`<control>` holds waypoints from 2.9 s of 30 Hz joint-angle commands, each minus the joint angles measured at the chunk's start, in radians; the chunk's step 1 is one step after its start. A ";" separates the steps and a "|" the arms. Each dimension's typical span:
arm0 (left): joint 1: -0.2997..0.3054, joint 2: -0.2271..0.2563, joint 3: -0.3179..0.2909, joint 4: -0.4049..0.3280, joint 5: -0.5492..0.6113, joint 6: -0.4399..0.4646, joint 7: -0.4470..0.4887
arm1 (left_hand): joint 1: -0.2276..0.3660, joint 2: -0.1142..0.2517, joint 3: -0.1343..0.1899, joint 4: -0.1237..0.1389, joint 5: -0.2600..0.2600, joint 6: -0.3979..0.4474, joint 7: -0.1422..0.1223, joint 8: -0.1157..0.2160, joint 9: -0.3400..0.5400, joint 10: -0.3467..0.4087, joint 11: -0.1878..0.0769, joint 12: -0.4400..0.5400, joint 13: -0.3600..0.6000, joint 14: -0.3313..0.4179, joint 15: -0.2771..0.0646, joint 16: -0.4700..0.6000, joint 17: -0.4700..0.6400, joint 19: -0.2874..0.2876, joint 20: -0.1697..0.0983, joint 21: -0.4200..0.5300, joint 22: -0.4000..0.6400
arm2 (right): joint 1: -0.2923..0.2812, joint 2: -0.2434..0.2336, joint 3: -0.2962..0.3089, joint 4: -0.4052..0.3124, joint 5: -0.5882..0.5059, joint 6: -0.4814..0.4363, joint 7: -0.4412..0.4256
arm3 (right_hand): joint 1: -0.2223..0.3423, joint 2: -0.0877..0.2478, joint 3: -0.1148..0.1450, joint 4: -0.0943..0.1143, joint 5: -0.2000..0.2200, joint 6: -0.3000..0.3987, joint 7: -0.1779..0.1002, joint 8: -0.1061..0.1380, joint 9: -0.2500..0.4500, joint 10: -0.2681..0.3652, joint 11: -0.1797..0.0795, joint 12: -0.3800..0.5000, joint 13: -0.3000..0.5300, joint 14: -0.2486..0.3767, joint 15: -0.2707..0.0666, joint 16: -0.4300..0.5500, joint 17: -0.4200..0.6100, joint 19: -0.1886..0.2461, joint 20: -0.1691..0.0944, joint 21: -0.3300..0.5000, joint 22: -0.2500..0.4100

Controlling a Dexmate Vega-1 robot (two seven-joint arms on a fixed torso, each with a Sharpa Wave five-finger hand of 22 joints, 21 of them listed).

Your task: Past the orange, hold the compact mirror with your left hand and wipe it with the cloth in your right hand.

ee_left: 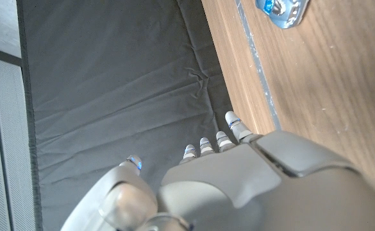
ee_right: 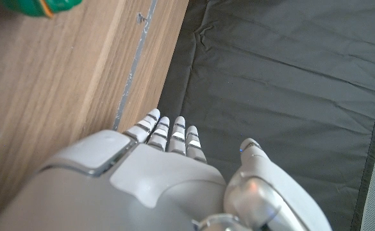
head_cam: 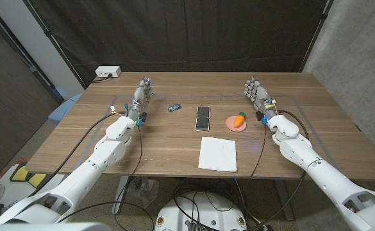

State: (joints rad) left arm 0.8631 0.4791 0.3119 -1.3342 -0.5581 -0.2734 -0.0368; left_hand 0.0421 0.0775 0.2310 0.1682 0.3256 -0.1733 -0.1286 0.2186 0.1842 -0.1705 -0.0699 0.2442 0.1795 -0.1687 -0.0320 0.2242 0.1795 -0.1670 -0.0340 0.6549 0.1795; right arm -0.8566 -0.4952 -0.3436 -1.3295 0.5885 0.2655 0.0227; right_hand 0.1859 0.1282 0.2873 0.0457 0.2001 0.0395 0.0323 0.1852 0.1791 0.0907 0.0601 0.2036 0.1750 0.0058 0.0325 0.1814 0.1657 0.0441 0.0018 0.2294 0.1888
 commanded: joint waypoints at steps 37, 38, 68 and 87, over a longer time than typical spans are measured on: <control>-0.048 -0.120 -0.137 -0.034 0.782 -0.088 -0.306 | 0.022 0.071 0.017 -0.005 0.008 -0.014 -0.023 0.015 0.002 -0.027 -0.028 0.006 0.005 -0.108 -0.025 -0.015 0.004 -0.140 -0.015 -0.011 0.003 | -0.304 0.040 0.187 -0.459 -0.572 -0.221 -0.156 | 0.045 -0.002 0.019 -0.032 -0.004 0.033 -0.002 0.011 0.002 0.037 -0.004 0.011 0.004 0.016 0.000 0.002 0.003 0.015 -0.003 0.004 0.003; -0.052 -0.117 -0.133 -0.031 0.787 -0.097 -0.309 | 0.023 0.071 0.017 -0.005 0.008 -0.007 -0.027 0.017 0.002 -0.025 -0.029 0.006 0.005 -0.107 -0.025 -0.016 0.004 -0.140 -0.015 -0.011 0.003 | -0.312 0.039 0.187 -0.470 -0.586 -0.225 -0.162 | 0.045 -0.002 0.019 -0.033 -0.004 0.034 -0.003 0.012 0.002 0.037 -0.005 0.012 0.004 0.017 0.000 0.001 0.003 0.015 -0.003 0.004 0.003; -0.129 -0.014 -0.019 0.008 0.899 -0.285 -0.392 | 0.032 0.072 0.027 -0.001 0.005 0.137 -0.057 0.032 0.002 0.081 -0.064 0.013 0.005 -0.048 -0.015 -0.015 0.005 -0.138 0.081 -0.028 0.006 | -0.519 0.075 0.140 -0.751 -1.004 -0.444 -0.281 | 0.084 -0.011 0.029 -0.070 -0.010 0.059 -0.012 0.015 0.002 0.065 -0.015 0.015 0.004 0.044 -0.016 0.003 0.002 0.034 -0.009 0.004 0.001; -0.124 0.064 0.024 -0.039 0.944 -0.341 -0.438 | 0.028 0.074 0.028 0.003 0.003 0.171 -0.057 0.031 0.002 0.085 -0.064 0.002 0.005 -0.047 -0.005 -0.020 0.007 -0.135 0.093 -0.031 0.007 | -0.630 0.124 0.085 -0.846 -1.200 -0.545 -0.319 | 0.111 -0.020 0.035 -0.096 -0.013 0.063 -0.022 0.013 0.003 0.079 -0.016 0.016 0.004 0.048 -0.020 0.000 0.002 0.041 -0.009 0.001 0.000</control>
State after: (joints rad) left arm 0.7331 0.5032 0.3148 -1.3488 0.3654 -0.5814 -0.4486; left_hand 0.0672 0.0941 0.2517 0.1724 0.3289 -0.0176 -0.1872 0.2454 0.1838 -0.0891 -0.1356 0.2476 0.1791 -0.1684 -0.0320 0.2069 0.1842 -0.1718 0.0504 0.6271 0.1844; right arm -1.4219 -0.3938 -0.2242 -2.1048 -0.4867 -0.2134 -0.2782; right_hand 0.2820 0.1110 0.3201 -0.0403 0.1884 0.0967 0.0180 0.1966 0.1792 0.1602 0.0406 0.2150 0.1746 0.0450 0.0183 0.1813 0.1652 0.0802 -0.0088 0.2293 0.1859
